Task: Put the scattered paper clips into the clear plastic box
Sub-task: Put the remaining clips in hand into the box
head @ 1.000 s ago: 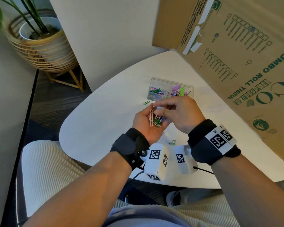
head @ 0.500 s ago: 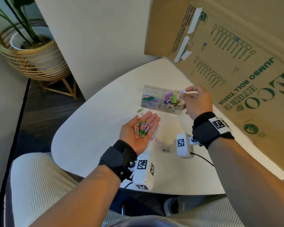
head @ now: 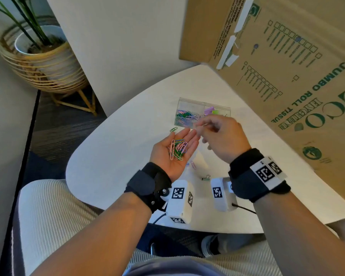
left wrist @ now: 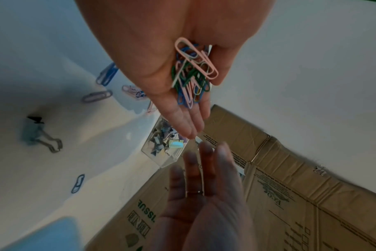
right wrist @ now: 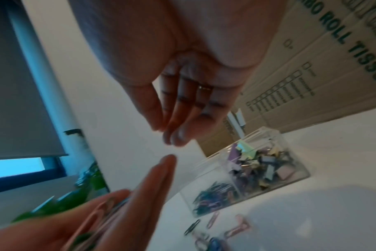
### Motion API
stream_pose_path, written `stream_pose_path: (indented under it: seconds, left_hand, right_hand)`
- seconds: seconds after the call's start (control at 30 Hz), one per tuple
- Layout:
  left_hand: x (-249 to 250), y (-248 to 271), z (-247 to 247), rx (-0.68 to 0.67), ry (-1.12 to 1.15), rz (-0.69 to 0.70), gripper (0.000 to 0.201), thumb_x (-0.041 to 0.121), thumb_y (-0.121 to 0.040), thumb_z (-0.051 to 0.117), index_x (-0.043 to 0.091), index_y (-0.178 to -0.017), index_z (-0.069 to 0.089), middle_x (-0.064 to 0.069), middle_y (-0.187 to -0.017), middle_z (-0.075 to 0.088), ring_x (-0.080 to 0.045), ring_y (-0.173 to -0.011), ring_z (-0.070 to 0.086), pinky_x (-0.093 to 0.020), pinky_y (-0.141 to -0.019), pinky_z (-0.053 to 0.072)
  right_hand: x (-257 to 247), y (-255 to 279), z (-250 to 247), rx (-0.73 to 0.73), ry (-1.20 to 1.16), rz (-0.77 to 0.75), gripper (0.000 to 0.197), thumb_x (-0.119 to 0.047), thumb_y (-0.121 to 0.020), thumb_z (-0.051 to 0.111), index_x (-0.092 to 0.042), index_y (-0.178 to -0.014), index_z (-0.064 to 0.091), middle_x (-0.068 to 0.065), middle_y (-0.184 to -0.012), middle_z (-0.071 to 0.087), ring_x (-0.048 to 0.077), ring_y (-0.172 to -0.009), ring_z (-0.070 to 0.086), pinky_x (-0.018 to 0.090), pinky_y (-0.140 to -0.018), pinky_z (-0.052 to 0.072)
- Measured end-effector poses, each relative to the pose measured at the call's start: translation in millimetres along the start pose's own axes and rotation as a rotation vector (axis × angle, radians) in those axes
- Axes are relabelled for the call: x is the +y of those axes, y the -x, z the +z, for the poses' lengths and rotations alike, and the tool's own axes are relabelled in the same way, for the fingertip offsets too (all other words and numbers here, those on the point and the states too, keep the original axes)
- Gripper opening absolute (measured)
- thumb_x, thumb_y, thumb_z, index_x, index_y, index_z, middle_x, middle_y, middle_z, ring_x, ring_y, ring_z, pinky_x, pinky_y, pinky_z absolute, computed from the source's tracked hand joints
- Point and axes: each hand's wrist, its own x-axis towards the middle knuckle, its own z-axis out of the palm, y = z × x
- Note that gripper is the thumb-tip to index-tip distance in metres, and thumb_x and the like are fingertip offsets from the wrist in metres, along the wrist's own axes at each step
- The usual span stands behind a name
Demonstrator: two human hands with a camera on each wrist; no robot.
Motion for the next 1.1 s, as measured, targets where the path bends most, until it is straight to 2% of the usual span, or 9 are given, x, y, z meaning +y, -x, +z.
stream_pose_path:
  seconds: [0.07, 0.17, 0.3, 0.43, 0.57, 0.7, 0.83, 0.97, 1.1]
  left_hand:
    - [-1, -1, 3, 0.001, -0.039, 0.008, 0.045, 0.031, -0.102, 0.032, -0.001, -0.123, 0.056, -0.021, -0.115, 0.064, -0.031, -0.099, 0.066, -0.039, -0.084, 0.056]
    - [-2, 1, 8, 0.009, -0.046, 0.014, 0.048, 0.033, -0.103, 0.028, -0.001, -0.116, 0.059, -0.021, -0.107, 0.064, -0.031, -0.077, 0.071, -0.036, -0.062, 0.06]
    - [-9, -3, 3, 0.023, -0.062, 0.027, 0.047, 0.033, -0.102, 0.03, 0.002, -0.116, 0.062, -0.019, -0.124, 0.061, -0.032, -0.118, 0.056, -0.044, -0.109, 0.038]
    - [-12, -7, 0, 0.004, -0.031, 0.01, 0.047, 0.035, -0.101, 0.031, 0.005, -0.126, 0.057, -0.018, -0.134, 0.056, -0.032, -0.13, 0.046, -0.046, -0.115, 0.027]
    - [-7, -8, 2, -0.038, 0.021, 0.034, 0.046, 0.035, -0.101, 0.031, 0.005, -0.123, 0.058, -0.019, -0.127, 0.059, -0.031, -0.119, 0.055, -0.042, -0.108, 0.037]
    - [3, -5, 4, -0.031, -0.016, 0.068, 0.047, 0.034, -0.1, 0.03, 0.004, -0.113, 0.063, -0.016, -0.122, 0.061, -0.033, -0.111, 0.057, -0.038, -0.094, 0.041]
    - [2, -3, 4, -0.011, -0.016, 0.059, 0.048, 0.034, -0.101, 0.029, 0.003, -0.121, 0.059, -0.018, -0.127, 0.059, -0.033, -0.102, 0.06, -0.038, -0.085, 0.046]
    - [2, 0, 1, 0.007, -0.013, 0.064, 0.049, 0.034, -0.101, 0.028, 0.001, -0.123, 0.057, -0.023, -0.124, 0.056, -0.034, -0.098, 0.061, -0.033, -0.066, 0.058]
    - [6, 0, -2, 0.046, -0.004, 0.093, 0.044, 0.03, -0.101, 0.032, -0.001, -0.116, 0.061, -0.019, -0.104, 0.067, -0.029, -0.087, 0.067, -0.038, -0.088, 0.051]
  right_hand:
    - [-8, 11, 6, -0.159, 0.047, -0.012, 0.005, -0.019, -0.086, 0.069, -0.022, -0.089, 0.071, -0.008, -0.076, 0.07, 0.004, -0.068, 0.063, 0.017, -0.061, 0.049]
    - [-13, 18, 10, -0.227, 0.229, -0.026, 0.025, -0.035, -0.073, 0.081, -0.024, -0.093, 0.072, -0.007, -0.077, 0.068, 0.001, -0.066, 0.057, 0.01, -0.06, 0.042]
    - [-20, 18, 23, -0.286, 0.428, -0.012, 0.034, -0.039, -0.071, 0.08, -0.025, -0.1, 0.07, -0.003, -0.081, 0.064, 0.015, -0.075, 0.057, 0.024, -0.061, 0.042]
    - [-24, 20, 40, -0.298, 0.506, -0.04, 0.023, -0.02, -0.082, 0.067, -0.025, -0.105, 0.07, -0.001, -0.086, 0.066, 0.019, -0.084, 0.061, 0.026, -0.069, 0.046]
    - [-24, 18, 38, -0.202, 0.335, -0.035, 0.032, -0.014, -0.08, 0.073, -0.025, -0.11, 0.071, -0.006, -0.089, 0.062, 0.015, -0.085, 0.063, 0.028, -0.083, 0.051]
    - [-22, 17, 31, -0.153, -0.015, 0.075, 0.033, -0.006, -0.075, 0.08, -0.02, -0.104, 0.072, 0.002, -0.079, 0.067, 0.019, -0.065, 0.067, 0.032, -0.075, 0.057]
    - [-18, 20, 29, -0.132, -0.22, 0.145, 0.03, -0.001, -0.074, 0.08, -0.022, -0.094, 0.072, 0.012, -0.079, 0.072, 0.034, -0.071, 0.071, 0.038, -0.072, 0.061]
    - [-21, 18, 23, -0.138, -0.431, 0.157, 0.03, 0.007, -0.075, 0.076, -0.022, -0.081, 0.074, 0.009, -0.074, 0.073, 0.021, -0.066, 0.068, 0.028, -0.064, 0.061]
    - [-24, 5, 15, -0.093, -0.512, 0.167, 0.027, 0.009, -0.075, 0.075, -0.01, -0.093, 0.071, 0.01, -0.073, 0.072, 0.015, -0.059, 0.067, 0.026, -0.062, 0.06]
